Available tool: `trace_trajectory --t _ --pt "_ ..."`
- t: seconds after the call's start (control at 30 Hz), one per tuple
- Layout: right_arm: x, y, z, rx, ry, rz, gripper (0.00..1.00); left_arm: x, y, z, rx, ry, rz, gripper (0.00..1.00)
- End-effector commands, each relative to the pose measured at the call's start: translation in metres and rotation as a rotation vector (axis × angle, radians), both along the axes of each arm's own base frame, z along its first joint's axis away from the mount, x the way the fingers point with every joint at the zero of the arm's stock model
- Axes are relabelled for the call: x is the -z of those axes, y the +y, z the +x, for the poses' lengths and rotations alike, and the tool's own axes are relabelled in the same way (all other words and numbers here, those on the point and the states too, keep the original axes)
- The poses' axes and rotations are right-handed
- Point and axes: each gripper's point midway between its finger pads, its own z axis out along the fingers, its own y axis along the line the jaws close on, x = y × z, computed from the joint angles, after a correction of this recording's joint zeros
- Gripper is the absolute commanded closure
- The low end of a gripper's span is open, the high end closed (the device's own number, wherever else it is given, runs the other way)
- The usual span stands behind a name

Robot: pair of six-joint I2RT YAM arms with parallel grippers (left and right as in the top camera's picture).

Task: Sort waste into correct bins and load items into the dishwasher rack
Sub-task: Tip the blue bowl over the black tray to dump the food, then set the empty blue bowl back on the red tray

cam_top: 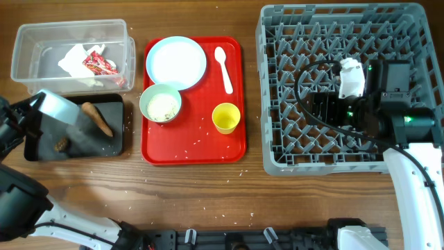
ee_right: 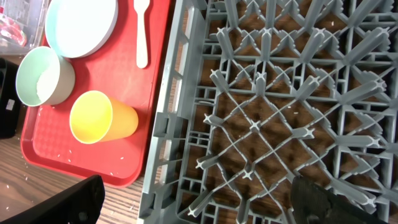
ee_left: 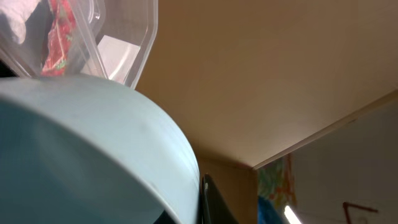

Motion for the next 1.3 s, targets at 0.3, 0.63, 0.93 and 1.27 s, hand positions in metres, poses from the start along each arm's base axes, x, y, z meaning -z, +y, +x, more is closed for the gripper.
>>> trace_trajectory --t 0.3,0.63,0.93,1.27 --pt "0.001 -0.001 0.001 0.007 0.002 0.005 0.03 -0.003 -0.194 -0.034 0.633 0.359 0.878 0.96" --pt "0.0 -0.001 0.004 0.007 -0.009 0.005 0.03 0.082 -0.307 -0.072 0.832 0.596 1.42 0.96" --pt "0.0 -0.001 0.004 0.007 -0.009 0.005 0.03 0.15 -0.328 -0.076 0.771 0.46 1.568 0.9" --pt "-0.001 -0.001 0.005 0.007 -0.014 0.005 0.03 0.1 -0.343 -0.05 0.757 0.376 1.571 0.38"
